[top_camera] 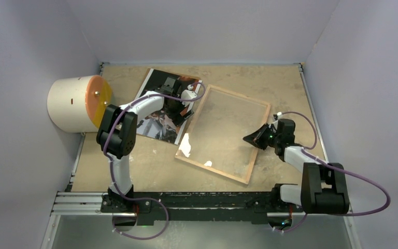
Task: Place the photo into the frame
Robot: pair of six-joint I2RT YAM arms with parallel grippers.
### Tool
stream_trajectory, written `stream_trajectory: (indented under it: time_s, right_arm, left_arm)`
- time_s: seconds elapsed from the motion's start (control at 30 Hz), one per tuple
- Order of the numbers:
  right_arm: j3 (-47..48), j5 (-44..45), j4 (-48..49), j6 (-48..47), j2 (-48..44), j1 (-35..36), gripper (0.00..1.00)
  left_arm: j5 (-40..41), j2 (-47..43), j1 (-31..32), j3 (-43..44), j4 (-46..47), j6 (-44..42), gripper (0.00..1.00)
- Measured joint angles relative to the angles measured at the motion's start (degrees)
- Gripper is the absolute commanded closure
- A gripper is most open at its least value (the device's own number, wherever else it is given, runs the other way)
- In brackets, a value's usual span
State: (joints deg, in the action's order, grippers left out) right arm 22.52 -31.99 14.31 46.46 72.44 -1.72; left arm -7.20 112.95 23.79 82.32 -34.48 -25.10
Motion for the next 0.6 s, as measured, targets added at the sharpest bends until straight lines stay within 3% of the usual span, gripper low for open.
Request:
stream_trajectory:
  time_s: [0.6]
  right_arm:
    - [-1.44,1.18,-0.70,0.85,-4.46,-1.36,1.00]
  left_arm:
    - [0.02,0.00,0.00,0.00,0.07,-0.02,0.01]
